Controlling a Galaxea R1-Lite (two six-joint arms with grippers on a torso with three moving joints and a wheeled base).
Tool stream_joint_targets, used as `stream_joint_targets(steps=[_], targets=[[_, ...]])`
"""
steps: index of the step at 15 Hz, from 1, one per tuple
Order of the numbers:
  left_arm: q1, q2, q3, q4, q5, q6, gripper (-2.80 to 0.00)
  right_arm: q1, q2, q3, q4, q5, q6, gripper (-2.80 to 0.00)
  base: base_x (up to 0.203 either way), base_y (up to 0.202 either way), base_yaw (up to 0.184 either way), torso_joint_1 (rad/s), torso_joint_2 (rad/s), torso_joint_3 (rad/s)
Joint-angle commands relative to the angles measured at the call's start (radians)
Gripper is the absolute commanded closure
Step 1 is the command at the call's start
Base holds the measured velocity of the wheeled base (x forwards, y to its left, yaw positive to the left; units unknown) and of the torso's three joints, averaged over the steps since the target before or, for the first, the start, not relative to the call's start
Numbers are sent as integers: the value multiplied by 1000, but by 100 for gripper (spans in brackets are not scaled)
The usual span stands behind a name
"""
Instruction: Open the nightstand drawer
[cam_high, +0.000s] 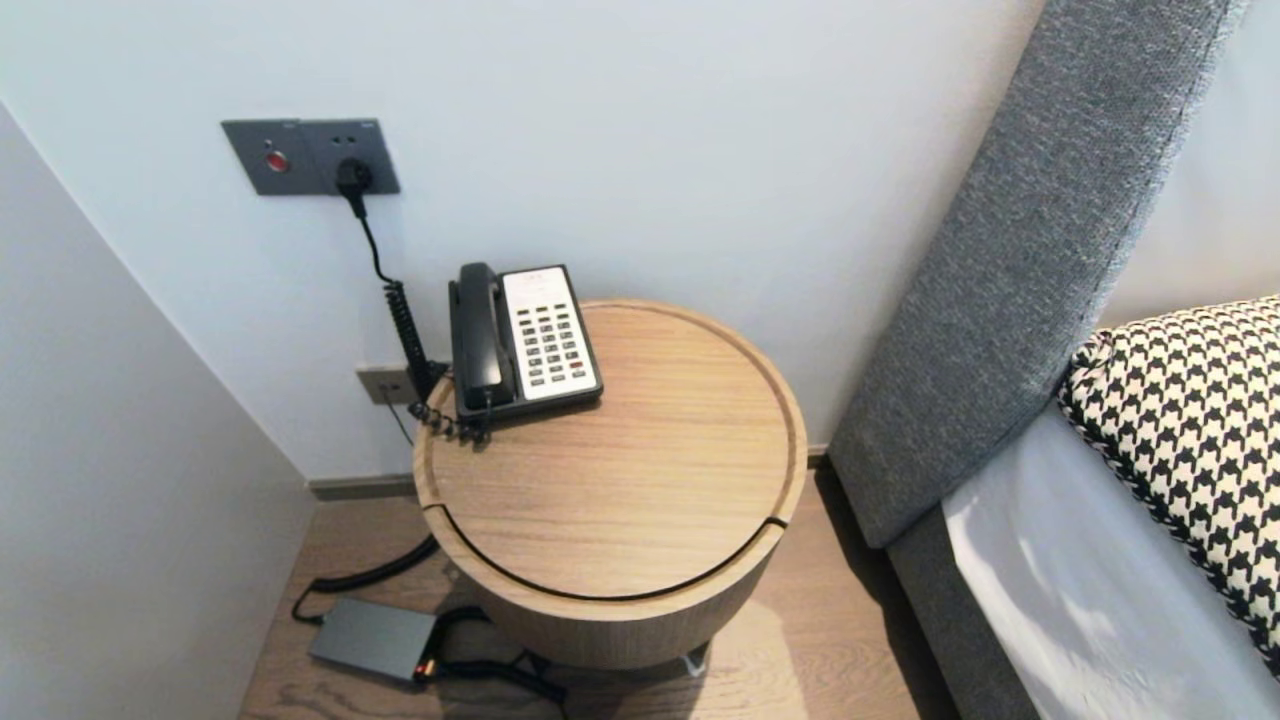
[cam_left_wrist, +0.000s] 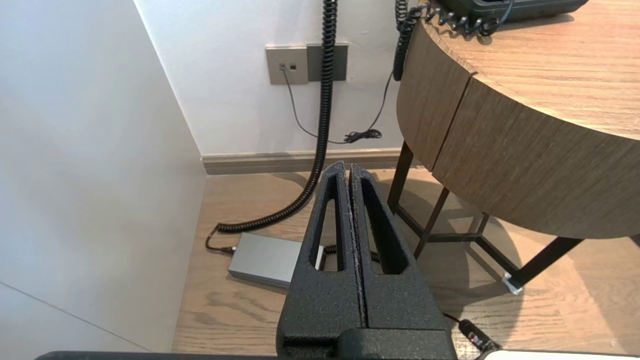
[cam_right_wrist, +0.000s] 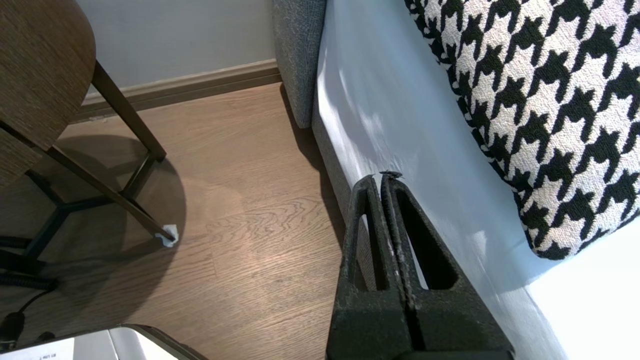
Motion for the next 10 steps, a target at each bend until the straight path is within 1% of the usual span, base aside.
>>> stream_joint_targets(steps=[1, 2, 7, 9, 10], targets=[[0, -2, 9, -1, 0, 0, 0, -3, 4, 26, 4, 5, -2, 0, 0, 0, 0, 0, 0, 0], [0, -2, 9, -1, 0, 0, 0, -24, 4, 25, 4, 15, -6, 0, 0, 0, 0, 0, 0, 0], [0, -2, 9, -1, 0, 0, 0, -23, 5, 25, 4, 17, -9, 0, 0, 0, 0, 0, 0, 0], [0, -2, 9, -1, 0, 0, 0, -11, 4, 25, 4, 17, -10, 0, 0, 0, 0, 0, 0, 0], [0, -2, 9, -1, 0, 0, 0, 13, 2, 25, 4, 17, -10, 0, 0, 0, 0, 0, 0, 0]])
